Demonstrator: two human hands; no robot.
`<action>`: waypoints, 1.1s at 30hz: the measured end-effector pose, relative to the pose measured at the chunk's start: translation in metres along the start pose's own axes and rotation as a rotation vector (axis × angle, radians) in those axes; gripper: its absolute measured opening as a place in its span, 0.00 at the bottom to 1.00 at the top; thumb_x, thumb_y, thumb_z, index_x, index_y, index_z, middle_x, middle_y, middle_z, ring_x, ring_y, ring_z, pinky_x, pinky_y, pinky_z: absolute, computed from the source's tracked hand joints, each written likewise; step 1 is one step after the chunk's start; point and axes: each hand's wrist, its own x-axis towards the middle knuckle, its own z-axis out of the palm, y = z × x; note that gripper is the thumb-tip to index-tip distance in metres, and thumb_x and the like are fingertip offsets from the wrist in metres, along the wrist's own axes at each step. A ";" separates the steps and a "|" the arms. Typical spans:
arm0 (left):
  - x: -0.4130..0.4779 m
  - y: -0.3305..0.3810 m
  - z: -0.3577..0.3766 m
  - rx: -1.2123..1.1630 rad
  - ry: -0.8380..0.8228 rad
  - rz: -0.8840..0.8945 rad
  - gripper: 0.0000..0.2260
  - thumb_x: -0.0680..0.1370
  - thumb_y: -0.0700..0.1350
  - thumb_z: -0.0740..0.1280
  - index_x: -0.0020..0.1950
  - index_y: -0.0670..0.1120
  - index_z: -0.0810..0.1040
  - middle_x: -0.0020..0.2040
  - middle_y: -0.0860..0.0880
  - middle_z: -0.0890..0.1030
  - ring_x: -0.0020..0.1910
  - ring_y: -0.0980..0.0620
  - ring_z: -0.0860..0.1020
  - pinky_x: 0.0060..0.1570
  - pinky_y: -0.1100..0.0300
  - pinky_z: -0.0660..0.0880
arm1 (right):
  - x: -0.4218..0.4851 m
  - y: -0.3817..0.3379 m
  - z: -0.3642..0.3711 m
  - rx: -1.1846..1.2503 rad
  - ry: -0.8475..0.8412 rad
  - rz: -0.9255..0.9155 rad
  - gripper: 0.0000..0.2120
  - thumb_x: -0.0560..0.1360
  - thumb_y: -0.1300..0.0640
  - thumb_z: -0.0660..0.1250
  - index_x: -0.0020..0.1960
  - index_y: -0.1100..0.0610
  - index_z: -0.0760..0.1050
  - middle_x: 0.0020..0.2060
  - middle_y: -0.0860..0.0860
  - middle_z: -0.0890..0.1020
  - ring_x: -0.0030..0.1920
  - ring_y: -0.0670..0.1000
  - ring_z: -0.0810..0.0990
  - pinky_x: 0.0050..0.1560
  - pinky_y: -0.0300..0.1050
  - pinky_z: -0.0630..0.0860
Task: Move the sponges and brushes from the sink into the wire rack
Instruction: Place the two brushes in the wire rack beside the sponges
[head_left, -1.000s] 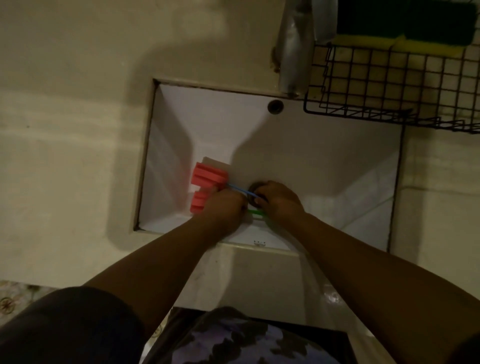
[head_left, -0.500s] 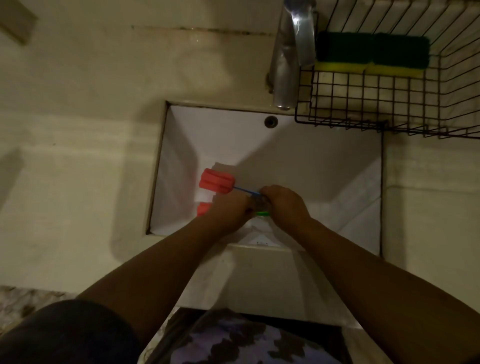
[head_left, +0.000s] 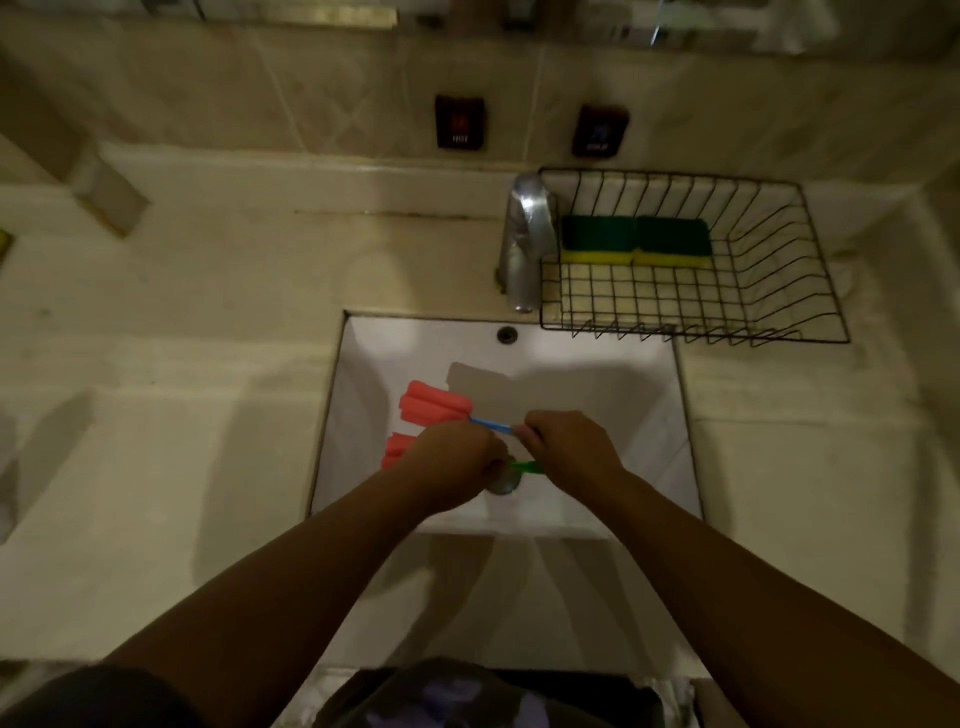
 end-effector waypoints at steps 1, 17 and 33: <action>-0.002 0.004 -0.007 0.048 0.026 0.030 0.06 0.79 0.48 0.66 0.45 0.49 0.80 0.38 0.53 0.78 0.39 0.56 0.77 0.48 0.58 0.77 | -0.002 -0.003 -0.009 0.001 0.024 -0.008 0.14 0.81 0.48 0.57 0.38 0.51 0.71 0.30 0.48 0.73 0.29 0.47 0.71 0.28 0.40 0.61; 0.003 0.056 -0.142 0.114 0.406 0.217 0.09 0.81 0.48 0.63 0.45 0.46 0.79 0.41 0.51 0.80 0.36 0.56 0.76 0.40 0.61 0.74 | 0.009 -0.049 -0.153 -0.060 0.404 -0.194 0.17 0.80 0.44 0.57 0.38 0.49 0.75 0.29 0.47 0.76 0.29 0.45 0.74 0.32 0.41 0.71; 0.020 0.091 -0.194 0.208 0.494 0.270 0.10 0.81 0.50 0.62 0.45 0.47 0.79 0.40 0.51 0.79 0.36 0.56 0.76 0.39 0.62 0.74 | 0.007 -0.038 -0.229 -0.160 0.425 -0.139 0.15 0.80 0.46 0.57 0.37 0.48 0.71 0.28 0.45 0.72 0.28 0.42 0.69 0.29 0.37 0.59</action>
